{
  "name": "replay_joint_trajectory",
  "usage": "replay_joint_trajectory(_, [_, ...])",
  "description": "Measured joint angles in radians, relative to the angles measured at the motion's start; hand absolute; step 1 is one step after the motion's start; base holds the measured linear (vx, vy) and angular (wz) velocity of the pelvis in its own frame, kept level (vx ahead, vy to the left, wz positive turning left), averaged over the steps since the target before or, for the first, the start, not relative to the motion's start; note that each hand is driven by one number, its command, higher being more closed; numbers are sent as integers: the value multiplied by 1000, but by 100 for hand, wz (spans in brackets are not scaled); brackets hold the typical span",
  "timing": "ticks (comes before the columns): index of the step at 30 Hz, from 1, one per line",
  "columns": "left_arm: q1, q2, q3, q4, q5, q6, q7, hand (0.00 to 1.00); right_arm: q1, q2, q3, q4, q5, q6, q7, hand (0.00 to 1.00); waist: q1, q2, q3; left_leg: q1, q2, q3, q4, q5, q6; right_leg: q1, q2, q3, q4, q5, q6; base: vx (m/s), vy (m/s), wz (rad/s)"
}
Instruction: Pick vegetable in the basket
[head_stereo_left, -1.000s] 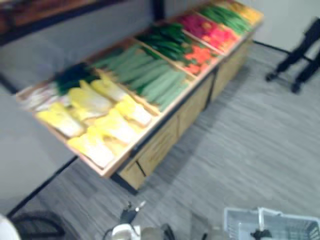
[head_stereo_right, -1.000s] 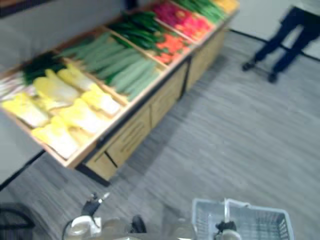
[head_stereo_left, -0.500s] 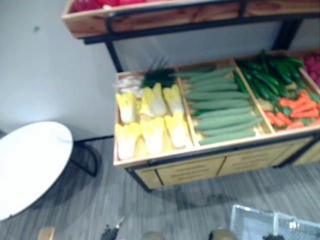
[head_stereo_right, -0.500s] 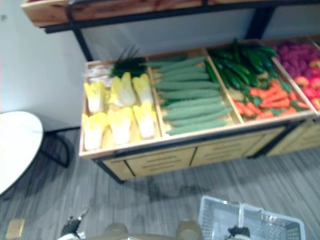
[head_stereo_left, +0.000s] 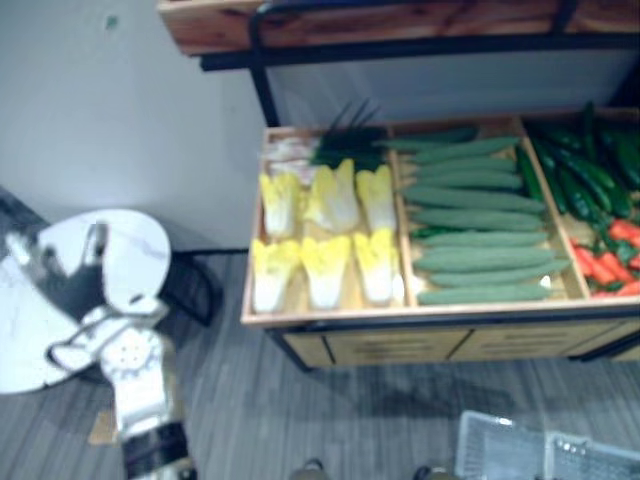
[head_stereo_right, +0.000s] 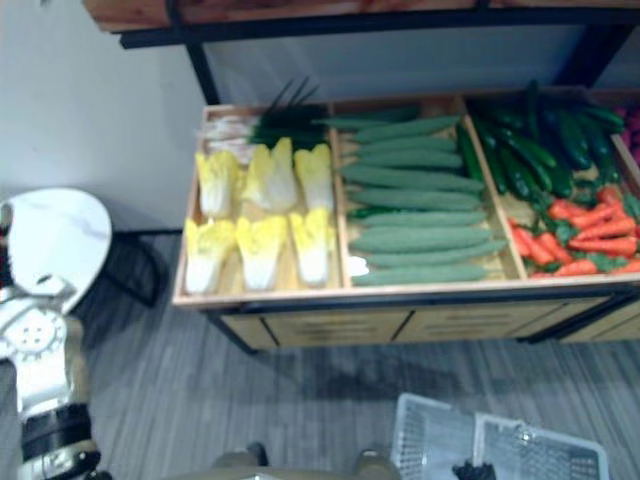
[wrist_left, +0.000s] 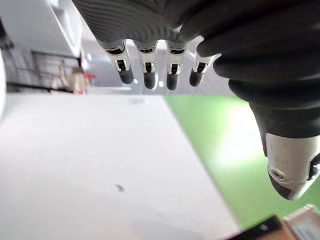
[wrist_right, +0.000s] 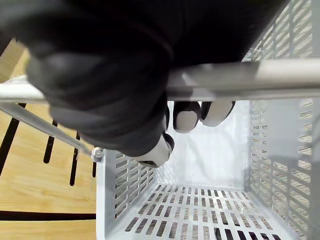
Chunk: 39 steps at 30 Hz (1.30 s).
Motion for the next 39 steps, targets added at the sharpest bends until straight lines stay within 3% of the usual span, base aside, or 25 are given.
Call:
replay_joint_trajectory(5, [-26,-32,-297,73,47,38,-101,0,-10,8,-1,2,0,5,6,100,-45,-1,-1,25,-10,8,-74,54,14,-5,1,2,-13,25,-12,-67,6,-1])
replay_joint_trajectory(9, [-93,-66,-398,268,94,91,-174,0,-28,10,-3,2,-1,14,7,100,-56,3,4,26,-2,51,-114,68,18,-54,26,43,-13,48,-10,-125,-1,-30])
replay_joint_trajectory(14, [-152,-69,-402,412,197,158,-182,0,-62,16,-2,-9,-1,21,4,100,-80,0,39,-35,-1,104,-115,72,20,-153,29,100,-1,66,-2,-139,11,-34])
replay_joint_trajectory(20, [-295,-58,-308,509,272,209,-118,0,-75,17,-1,-9,0,26,-23,100,-86,-13,107,-97,-1,136,-114,94,20,-260,22,134,55,82,-2,-35,-2,-15])
replay_joint_trajectory(22, [-354,-4,-279,562,279,222,-88,0,-100,20,-2,-10,1,25,-31,100,-103,-25,129,-133,-2,141,-106,105,28,-309,18,139,85,84,-9,37,-6,-5])
replay_joint_trajectory(25, [-458,55,-267,632,280,228,-60,0,-125,30,-3,-15,17,17,-42,100,-103,-40,174,-179,2,139,-78,106,29,-354,15,143,107,84,-9,11,-5,-1])
replay_joint_trajectory(32, [-621,171,-266,783,281,240,-34,0,-178,35,2,-38,49,-21,-64,100,-105,-47,260,-247,5,167,-52,104,32,-444,18,179,134,87,-15,15,-6,-11])
replay_joint_trajectory(33, [-640,189,-266,811,285,240,-26,100,-186,35,7,-41,57,-25,-67,100,-108,-50,266,-263,5,176,-51,103,33,-470,20,192,141,87,-15,29,-17,-22])
replay_joint_trajectory(39, [-705,219,-265,886,309,240,-25,100,-200,32,63,-77,87,-44,-71,100,-120,-58,282,-289,11,224,-51,101,33,-528,31,228,159,88,-17,49,-34,-19])
